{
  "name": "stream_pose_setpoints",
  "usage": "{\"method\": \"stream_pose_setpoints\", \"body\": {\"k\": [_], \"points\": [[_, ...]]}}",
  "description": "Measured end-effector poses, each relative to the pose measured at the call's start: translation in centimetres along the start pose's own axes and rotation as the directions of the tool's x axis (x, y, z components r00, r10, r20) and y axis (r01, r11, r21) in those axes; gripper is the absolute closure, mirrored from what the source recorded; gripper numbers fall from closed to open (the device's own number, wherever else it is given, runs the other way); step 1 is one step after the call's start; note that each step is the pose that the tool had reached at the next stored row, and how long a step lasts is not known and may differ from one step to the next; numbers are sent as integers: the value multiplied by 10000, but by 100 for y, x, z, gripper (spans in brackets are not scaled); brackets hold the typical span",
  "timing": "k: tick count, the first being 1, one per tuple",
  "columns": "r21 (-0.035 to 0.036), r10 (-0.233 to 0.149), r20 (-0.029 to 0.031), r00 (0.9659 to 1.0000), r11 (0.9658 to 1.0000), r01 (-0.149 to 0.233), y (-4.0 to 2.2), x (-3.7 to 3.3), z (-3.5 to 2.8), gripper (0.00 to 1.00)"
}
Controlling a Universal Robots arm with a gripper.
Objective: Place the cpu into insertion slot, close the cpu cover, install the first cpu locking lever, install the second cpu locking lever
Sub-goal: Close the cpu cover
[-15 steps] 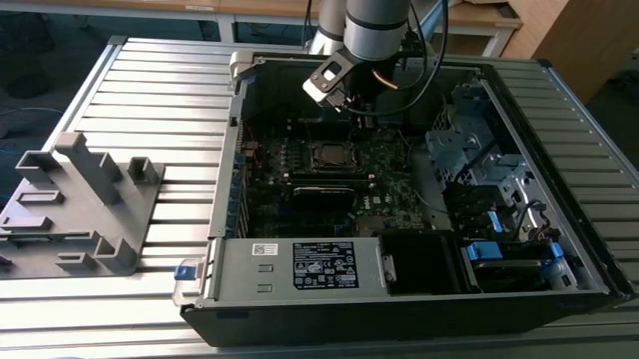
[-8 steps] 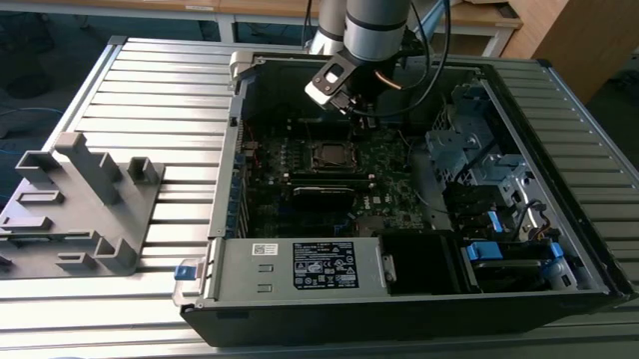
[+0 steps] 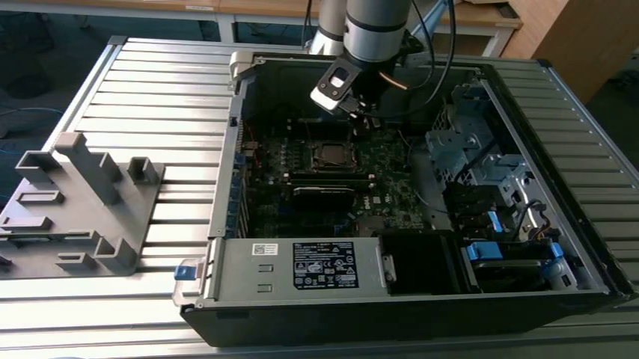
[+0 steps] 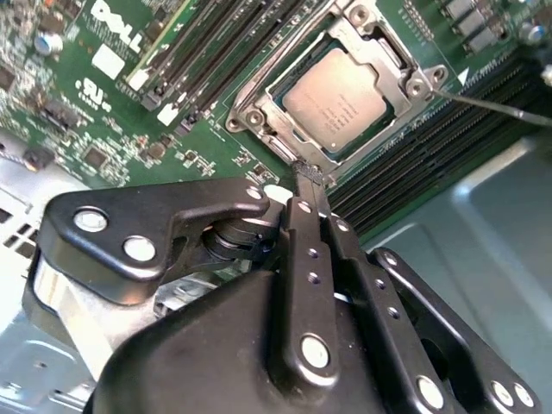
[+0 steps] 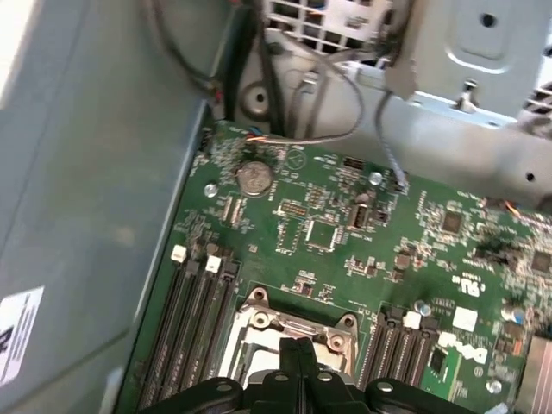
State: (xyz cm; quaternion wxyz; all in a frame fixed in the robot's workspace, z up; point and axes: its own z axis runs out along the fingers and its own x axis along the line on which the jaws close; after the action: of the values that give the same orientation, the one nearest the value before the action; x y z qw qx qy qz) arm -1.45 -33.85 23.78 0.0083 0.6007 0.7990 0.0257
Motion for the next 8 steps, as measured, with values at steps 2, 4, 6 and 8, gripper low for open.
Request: {"method": "stream_pose_setpoints", "body": {"k": [2,4,6,8], "points": [[6,-359,-18,9994,9994,359,0,0,3,89],[11,-718,-37,9974,9974,718,0,0,5,89],[17,-1076,-56,9942,9942,1076,0,0,8,89],[20,-1449,-75,9894,9894,1449,-1,-1,11,89]]}}
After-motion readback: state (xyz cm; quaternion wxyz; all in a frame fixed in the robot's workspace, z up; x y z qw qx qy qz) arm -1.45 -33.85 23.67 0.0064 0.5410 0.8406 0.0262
